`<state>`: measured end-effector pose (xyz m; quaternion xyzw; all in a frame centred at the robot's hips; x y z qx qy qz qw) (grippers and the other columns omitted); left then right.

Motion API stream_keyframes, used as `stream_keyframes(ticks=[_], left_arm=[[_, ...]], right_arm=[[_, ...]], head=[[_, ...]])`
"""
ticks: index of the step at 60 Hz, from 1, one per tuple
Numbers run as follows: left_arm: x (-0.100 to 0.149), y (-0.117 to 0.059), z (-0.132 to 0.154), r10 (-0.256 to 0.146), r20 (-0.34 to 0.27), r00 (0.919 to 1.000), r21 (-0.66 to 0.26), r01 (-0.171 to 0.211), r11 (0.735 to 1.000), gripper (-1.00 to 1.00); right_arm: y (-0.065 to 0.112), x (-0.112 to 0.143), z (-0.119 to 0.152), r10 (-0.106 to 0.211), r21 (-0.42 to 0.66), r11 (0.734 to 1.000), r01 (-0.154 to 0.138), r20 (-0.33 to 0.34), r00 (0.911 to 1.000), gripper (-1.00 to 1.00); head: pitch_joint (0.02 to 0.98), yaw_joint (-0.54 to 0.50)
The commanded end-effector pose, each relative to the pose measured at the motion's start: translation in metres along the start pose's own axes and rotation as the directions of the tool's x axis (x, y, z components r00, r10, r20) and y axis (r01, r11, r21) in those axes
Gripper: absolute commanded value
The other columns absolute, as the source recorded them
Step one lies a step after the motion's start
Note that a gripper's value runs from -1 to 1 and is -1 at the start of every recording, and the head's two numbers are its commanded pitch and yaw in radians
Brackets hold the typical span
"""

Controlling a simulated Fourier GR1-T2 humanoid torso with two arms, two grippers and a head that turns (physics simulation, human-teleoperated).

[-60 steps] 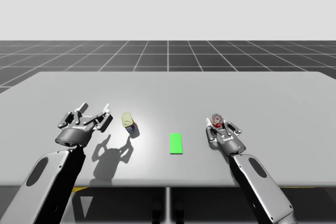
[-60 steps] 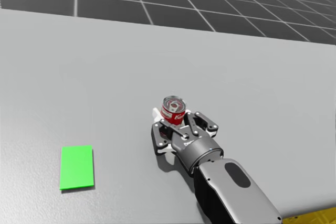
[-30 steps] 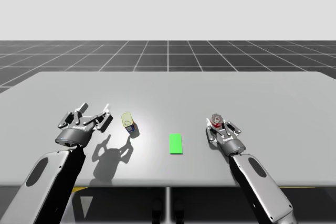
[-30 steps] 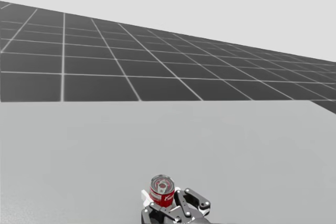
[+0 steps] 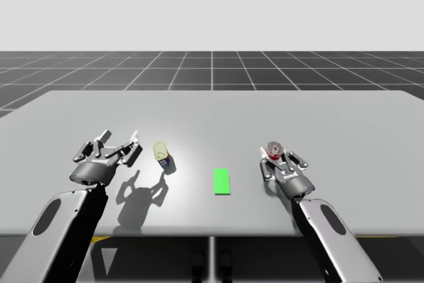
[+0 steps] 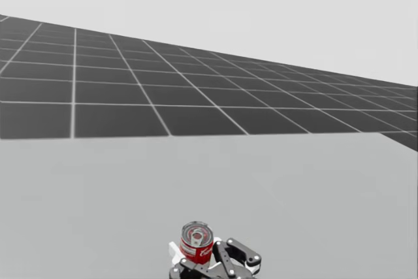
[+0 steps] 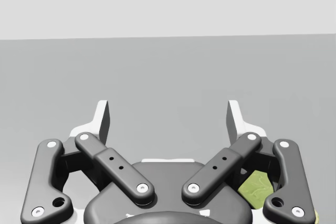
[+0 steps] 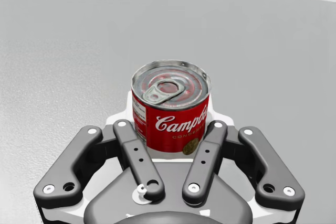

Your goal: Look at the card. If it is red, pick the object on the left. If it is green, pick the object on the right.

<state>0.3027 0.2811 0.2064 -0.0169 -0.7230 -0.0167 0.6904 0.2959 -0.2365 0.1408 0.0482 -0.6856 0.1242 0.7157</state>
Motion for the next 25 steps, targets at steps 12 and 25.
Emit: stream_keyframes(ticks=[12,25], left_arm=[[0.0,0.001,0.0,0.004,0.001,1.0,0.002,-0.004,1.0,-1.0],[0.001,0.001,0.0,0.004,0.002,1.0,0.002,-0.004,1.0,-1.0]], right_arm=[[-0.028,0.116,-0.013,0.075,-0.142,0.989,-0.042,0.237,0.9687,1.0],[-0.032,0.163,-0.009,0.103,-0.171,0.984,-0.047,0.335,0.9365,1.0]], head=[[0.401,-0.42],[0.399,-0.42]])
